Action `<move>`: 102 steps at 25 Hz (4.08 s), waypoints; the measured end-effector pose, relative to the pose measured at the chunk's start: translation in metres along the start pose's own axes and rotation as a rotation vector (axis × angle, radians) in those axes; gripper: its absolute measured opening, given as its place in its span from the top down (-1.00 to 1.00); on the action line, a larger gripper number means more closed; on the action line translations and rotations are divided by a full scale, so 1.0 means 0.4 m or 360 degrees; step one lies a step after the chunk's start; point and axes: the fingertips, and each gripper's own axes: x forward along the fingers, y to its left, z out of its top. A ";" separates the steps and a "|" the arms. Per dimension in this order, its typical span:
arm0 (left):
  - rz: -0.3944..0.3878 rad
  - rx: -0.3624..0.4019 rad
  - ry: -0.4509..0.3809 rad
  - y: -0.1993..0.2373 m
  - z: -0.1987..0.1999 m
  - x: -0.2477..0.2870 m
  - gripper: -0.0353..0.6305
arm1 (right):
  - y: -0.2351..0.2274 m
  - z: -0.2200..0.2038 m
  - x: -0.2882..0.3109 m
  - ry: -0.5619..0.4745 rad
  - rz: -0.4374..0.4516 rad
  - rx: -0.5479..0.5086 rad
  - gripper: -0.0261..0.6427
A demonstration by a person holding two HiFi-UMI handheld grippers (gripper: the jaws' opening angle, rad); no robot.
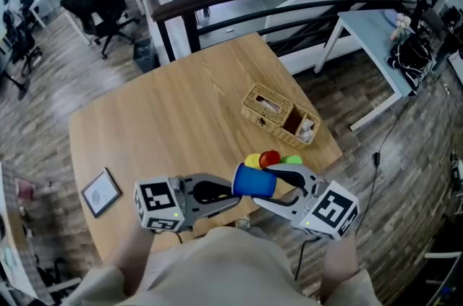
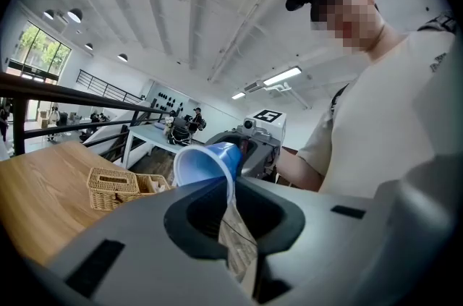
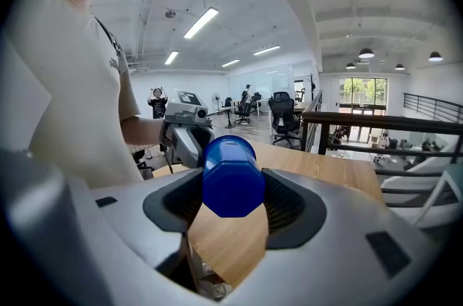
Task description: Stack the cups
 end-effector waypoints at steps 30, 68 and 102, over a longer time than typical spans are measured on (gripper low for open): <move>0.0435 0.0166 0.0333 0.110 -0.173 -0.013 0.78 | -0.309 -0.342 -0.089 0.1409 -0.0387 -0.0130 0.14; 0.0487 0.0071 0.0389 0.163 -0.223 -0.020 0.78 | -0.342 -0.448 0.005 0.1542 -0.0303 -0.0200 0.04; 0.0691 0.0294 0.0062 0.146 0.026 -0.055 0.78 | -0.285 -0.017 -0.184 0.0181 -0.0971 0.0181 0.49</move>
